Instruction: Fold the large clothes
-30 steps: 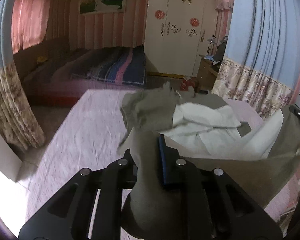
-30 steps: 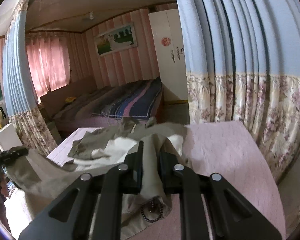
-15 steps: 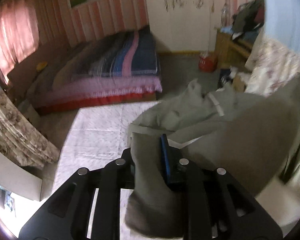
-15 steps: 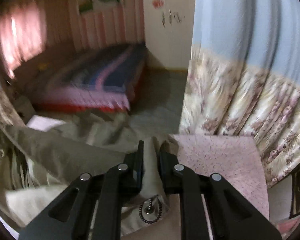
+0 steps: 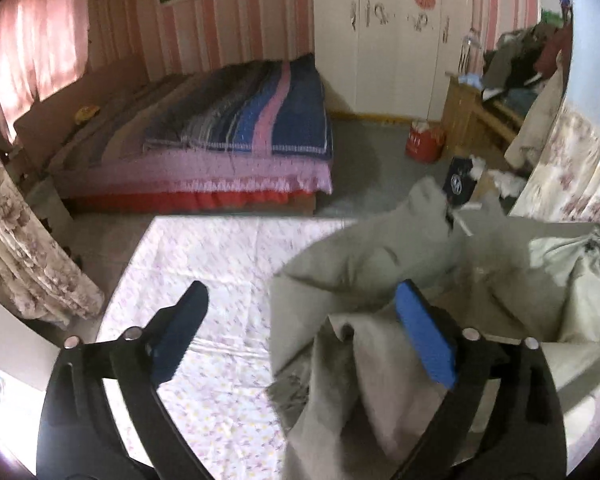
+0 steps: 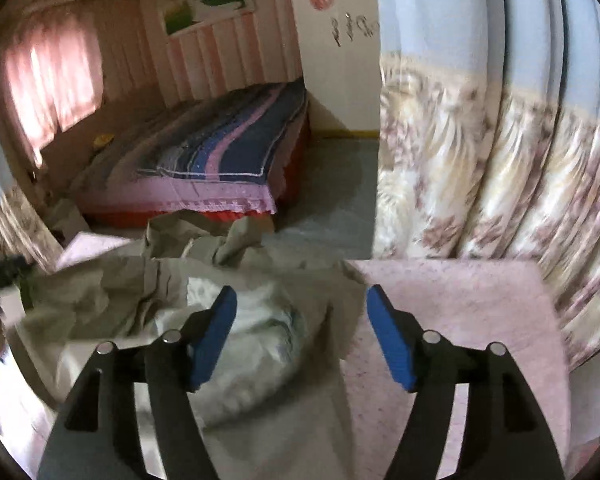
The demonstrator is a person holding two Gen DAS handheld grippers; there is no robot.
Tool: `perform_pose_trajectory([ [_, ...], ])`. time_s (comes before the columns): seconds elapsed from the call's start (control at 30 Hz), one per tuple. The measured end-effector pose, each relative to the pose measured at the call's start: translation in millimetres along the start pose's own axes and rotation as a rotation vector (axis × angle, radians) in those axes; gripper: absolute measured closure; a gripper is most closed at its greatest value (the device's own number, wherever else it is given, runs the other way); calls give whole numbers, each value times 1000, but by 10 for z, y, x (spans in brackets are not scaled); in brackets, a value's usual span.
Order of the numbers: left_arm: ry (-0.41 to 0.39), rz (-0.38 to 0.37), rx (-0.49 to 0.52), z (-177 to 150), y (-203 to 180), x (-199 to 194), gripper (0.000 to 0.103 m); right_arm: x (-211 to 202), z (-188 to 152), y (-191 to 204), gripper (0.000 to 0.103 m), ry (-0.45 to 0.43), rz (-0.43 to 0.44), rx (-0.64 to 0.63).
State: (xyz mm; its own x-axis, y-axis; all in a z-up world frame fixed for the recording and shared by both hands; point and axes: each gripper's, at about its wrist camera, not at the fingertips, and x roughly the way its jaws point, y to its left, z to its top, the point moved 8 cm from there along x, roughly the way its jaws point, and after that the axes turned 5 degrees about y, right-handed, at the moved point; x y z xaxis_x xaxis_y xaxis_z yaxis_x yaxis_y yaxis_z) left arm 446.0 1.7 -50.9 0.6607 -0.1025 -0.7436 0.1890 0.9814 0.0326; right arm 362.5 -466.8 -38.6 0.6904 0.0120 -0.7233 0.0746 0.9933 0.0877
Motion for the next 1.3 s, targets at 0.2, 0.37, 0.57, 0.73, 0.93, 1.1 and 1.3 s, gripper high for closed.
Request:
perform_pose_trajectory([
  [0.2, 6, 37, 49, -342, 148, -260, 3, 60, -360, -42, 34, 69, -85, -115],
  [0.37, 75, 29, 101, -770, 42, -103, 3, 326, -567, 11, 34, 140, -60, -136],
  [0.57, 83, -64, 181, -642, -570, 149, 3, 621, -522, 303, 31, 158, -38, -206],
  [0.73, 110, -102, 55, -158, -606, 537, 3, 747, -109, 366, 31, 82, -55, -145],
  [0.93, 152, 35, -55, 96, -113, 840, 6, 875, 116, -39, 31, 83, -189, -33],
  [1.1, 166, 4, -29, -297, -14, 637, 5, 687, -220, -99, 30, 119, -94, -20],
  [1.3, 230, -15, 80, -707, -346, 811, 72, 987, -637, 121, 80, 226, -60, -85],
])
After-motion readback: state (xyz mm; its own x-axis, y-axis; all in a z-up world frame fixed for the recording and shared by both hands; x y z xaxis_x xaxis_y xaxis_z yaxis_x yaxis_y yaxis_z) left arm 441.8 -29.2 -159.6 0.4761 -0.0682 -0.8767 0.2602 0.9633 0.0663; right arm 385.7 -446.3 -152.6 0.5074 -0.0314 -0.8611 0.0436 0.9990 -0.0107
